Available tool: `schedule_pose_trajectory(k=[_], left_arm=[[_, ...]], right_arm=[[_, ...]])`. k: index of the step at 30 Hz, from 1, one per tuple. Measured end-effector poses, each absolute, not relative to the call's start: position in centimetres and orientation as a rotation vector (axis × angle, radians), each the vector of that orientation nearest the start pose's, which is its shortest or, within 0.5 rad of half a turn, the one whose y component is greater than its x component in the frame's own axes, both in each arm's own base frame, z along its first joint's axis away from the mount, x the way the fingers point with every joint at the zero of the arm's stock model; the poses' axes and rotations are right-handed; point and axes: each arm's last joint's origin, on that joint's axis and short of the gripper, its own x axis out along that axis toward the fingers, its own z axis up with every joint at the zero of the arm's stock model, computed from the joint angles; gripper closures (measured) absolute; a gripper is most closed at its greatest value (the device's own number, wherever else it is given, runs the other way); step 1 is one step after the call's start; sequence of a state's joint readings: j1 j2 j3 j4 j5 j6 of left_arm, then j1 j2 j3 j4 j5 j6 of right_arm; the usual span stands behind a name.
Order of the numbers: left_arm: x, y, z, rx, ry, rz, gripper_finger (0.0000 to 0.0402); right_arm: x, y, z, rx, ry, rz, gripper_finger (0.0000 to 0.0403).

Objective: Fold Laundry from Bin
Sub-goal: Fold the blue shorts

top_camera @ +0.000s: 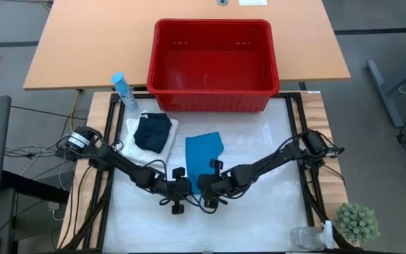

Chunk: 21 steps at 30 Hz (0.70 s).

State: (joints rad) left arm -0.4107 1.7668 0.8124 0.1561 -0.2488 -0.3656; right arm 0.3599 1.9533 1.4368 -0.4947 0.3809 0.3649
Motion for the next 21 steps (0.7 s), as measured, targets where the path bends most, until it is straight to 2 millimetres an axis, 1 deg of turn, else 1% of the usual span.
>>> schedule_pose_trajectory(k=[4,9,14,17,21], left_arm=[[30.6,-12.3,12.8,-0.064,0.751,0.021,0.0401],[30.7,-12.3,13.0,-0.057,0.732,0.023,0.0402],[30.6,-12.4,13.8,-0.051,0.698,0.037,0.0402],[30.6,-12.4,13.5,-0.032,0.701,0.057,0.0401],[30.6,-12.4,13.6,-0.034,0.690,0.055,0.0401]], right_arm=[[38.9,13.5,19.9,-0.031,0.918,-0.190,0.0391],[38.8,13.7,19.9,-0.034,0.917,-0.188,0.0391],[38.8,13.8,19.9,-0.037,0.917,-0.187,0.0391],[38.7,13.8,19.9,-0.037,0.917,-0.187,0.0391],[38.7,13.8,20.0,-0.037,0.918,-0.187,0.0391]])
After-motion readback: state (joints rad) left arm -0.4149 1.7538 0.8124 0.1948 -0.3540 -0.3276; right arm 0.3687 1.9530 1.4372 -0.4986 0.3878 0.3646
